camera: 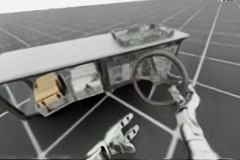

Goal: Pick up and drop off the object

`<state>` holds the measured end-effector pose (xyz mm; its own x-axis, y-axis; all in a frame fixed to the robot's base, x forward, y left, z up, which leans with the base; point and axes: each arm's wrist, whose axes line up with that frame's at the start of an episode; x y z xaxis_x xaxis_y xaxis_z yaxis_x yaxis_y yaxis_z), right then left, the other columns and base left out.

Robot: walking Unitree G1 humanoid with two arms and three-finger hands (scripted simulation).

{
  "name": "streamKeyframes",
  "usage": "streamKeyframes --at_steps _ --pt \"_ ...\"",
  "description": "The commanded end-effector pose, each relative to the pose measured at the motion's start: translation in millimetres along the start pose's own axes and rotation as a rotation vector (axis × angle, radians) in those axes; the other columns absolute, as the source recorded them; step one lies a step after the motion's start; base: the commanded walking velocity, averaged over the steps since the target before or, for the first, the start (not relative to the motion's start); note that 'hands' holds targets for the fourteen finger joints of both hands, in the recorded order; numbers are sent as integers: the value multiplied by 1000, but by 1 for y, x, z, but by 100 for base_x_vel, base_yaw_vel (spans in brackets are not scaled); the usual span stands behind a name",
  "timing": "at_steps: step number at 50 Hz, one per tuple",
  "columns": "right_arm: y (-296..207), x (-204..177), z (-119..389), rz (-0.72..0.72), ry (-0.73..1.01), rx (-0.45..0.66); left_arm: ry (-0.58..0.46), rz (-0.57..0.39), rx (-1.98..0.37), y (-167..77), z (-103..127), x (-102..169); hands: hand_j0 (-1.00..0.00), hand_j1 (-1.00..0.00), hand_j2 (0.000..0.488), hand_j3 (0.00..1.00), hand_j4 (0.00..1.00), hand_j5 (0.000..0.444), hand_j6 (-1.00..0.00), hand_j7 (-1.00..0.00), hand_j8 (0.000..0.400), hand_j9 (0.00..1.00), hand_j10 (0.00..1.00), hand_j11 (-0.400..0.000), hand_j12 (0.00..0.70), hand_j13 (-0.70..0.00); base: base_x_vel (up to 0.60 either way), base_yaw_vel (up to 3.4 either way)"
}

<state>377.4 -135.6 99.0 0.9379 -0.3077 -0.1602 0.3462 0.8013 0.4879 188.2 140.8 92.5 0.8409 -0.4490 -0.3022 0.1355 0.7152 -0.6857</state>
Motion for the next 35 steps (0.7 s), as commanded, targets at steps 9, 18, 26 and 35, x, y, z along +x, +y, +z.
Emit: streamKeyframes --at_steps 9,18,26,35 --pt "15 -1 6 42 -28 1 -16 -2 -15 4 0 -3 0 0 0 1000 1000 0 0 0 0 1000 1000 -400 0 -700 38 24" --pt "15 -1 6 42 -28 1 -16 -2 -15 4 0 -3 0 0 0 1000 1000 0 0 0 0 1000 1000 -400 0 -700 34 19" --pt "15 -1 6 42 -28 1 -16 -2 -15 4 0 -3 0 0 0 1000 1000 0 0 0 0 1000 1000 -400 0 -700 31 13" --pt "15 -1 6 42 -28 1 -16 -2 -15 4 0 -3 0 0 0 1000 1000 0 0 0 0 1000 1000 -400 0 -700 27 10"
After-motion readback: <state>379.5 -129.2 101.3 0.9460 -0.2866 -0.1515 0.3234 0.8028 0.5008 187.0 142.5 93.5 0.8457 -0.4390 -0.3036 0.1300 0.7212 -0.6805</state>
